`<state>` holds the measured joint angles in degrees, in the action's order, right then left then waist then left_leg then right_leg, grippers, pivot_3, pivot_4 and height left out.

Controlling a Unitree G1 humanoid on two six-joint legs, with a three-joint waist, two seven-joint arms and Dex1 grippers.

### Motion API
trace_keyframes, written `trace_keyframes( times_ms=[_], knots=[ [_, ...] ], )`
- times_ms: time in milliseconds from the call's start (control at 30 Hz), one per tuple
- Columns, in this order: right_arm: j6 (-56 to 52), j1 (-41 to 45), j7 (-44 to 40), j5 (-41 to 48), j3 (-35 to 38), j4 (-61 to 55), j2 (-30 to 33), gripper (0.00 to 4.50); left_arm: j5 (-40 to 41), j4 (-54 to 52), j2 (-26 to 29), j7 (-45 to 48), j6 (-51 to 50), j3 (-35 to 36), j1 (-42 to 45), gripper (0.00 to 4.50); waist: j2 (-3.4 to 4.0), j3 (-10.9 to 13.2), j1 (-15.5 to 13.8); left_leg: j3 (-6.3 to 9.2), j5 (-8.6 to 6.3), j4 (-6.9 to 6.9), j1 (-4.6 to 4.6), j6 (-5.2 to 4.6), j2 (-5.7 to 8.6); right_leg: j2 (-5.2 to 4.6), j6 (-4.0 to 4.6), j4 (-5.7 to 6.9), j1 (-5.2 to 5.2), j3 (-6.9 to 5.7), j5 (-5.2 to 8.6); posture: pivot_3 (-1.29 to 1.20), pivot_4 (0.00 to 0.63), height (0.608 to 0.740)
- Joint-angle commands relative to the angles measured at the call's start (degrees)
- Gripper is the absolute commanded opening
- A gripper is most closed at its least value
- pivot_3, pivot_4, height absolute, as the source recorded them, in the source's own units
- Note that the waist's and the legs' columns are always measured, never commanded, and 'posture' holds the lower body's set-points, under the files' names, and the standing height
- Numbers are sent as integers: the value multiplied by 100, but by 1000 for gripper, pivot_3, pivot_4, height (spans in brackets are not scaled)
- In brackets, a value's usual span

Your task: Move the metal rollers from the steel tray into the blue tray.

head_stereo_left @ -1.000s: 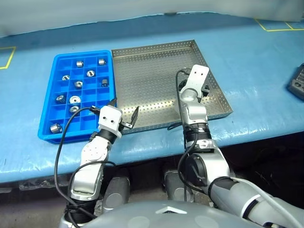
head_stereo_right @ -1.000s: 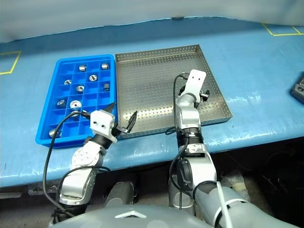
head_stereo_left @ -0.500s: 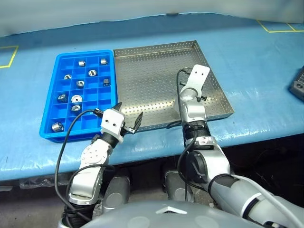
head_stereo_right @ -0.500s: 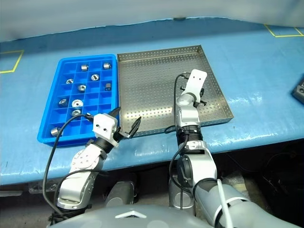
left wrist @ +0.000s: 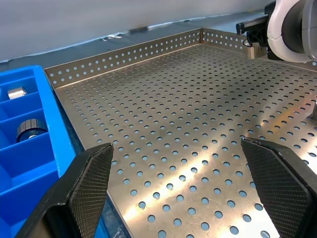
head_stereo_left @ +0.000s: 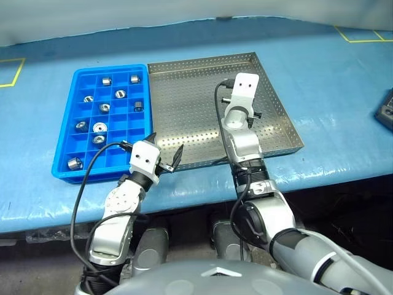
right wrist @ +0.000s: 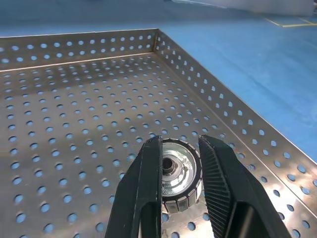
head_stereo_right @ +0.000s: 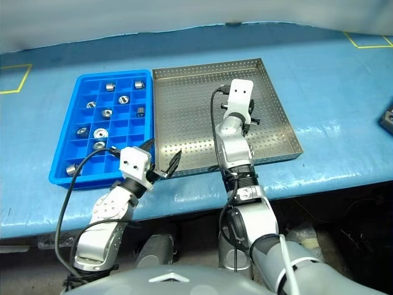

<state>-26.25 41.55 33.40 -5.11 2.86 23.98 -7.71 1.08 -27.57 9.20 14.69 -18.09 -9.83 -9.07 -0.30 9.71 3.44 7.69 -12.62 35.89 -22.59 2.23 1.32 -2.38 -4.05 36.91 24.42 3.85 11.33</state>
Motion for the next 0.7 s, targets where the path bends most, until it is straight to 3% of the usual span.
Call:
trace_keyframes(
  times_ms=[33,433,700],
  knots=[
    [-87,-120,-125,1,-239,-406,-443,770,15,-241,10,-39,88,22,9,4500,0,0,-2,0,0,0,0,0,0,0,0,0,0,0,0,88,150,740],
    [-217,-287,-80,-129,-831,-637,-511,770,-8,-238,16,-116,95,13,-71,4500,0,0,-9,0,0,0,0,0,0,-1,-3,0,0,0,2,100,150,740],
    [-749,-674,-1145,536,-1328,-1989,-691,770,-16,-246,-53,-219,87,31,-144,4500,0,0,-43,2,0,-2,-2,0,0,-1,-10,-1,3,-2,6,128,150,740]
  ],
)
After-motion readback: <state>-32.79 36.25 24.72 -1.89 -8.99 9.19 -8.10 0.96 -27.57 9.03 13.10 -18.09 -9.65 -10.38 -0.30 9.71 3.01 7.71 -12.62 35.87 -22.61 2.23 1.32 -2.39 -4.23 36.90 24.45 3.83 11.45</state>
